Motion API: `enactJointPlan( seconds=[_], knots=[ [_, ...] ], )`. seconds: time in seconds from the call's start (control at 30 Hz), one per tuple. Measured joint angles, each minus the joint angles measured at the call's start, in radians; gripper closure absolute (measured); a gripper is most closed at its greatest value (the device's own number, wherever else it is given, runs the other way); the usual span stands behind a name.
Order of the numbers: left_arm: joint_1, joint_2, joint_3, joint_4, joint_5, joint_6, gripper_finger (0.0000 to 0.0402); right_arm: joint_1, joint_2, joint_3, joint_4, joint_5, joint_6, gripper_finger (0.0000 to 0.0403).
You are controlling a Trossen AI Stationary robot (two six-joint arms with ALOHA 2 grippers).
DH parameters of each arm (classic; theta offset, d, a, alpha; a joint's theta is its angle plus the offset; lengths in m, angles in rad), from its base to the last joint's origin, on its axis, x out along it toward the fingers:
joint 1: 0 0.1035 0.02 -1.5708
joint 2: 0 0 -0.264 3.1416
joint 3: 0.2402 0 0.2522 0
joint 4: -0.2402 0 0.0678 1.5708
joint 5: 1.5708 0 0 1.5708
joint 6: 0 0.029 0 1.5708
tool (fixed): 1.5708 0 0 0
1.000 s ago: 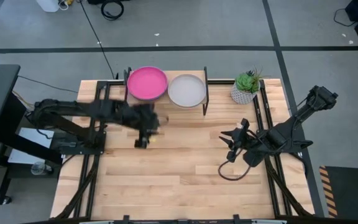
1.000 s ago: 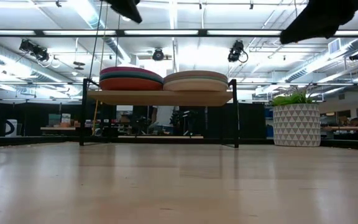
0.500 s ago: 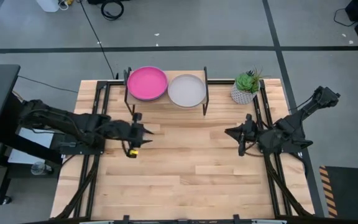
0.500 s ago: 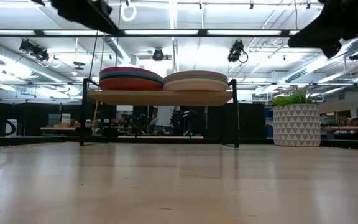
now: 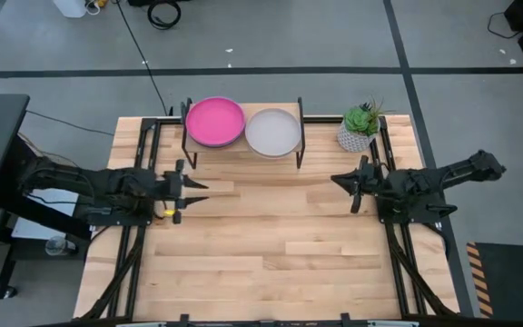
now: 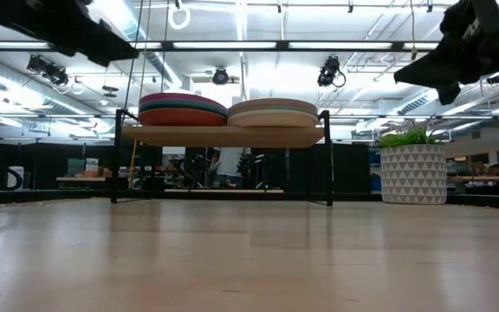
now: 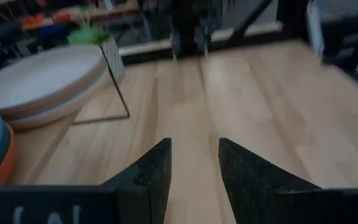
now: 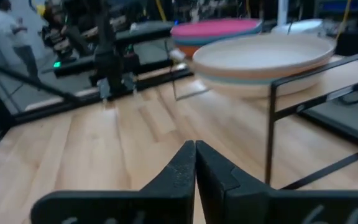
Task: Place and stack plates onto a shelf
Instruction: Return to Home Position
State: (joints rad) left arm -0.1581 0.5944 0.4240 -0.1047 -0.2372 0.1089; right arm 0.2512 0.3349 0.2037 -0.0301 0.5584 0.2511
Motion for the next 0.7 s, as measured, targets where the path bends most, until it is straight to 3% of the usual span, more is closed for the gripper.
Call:
enactJointPlan(
  seconds=[0.47, 0.7],
  knots=[
    [-0.001, -0.405, -0.279, 0.067, -0.047, -0.106, 0.026, -0.058, -0.314, -0.122, 0.004, -0.04, -0.057, 0.0391],
    [-0.001, -0.514, -0.339, 0.06, -0.056, -0.129, 0.026, -0.058, -0.334, -0.14, -0.017, -0.038, -0.056, 0.0386]
  ],
)
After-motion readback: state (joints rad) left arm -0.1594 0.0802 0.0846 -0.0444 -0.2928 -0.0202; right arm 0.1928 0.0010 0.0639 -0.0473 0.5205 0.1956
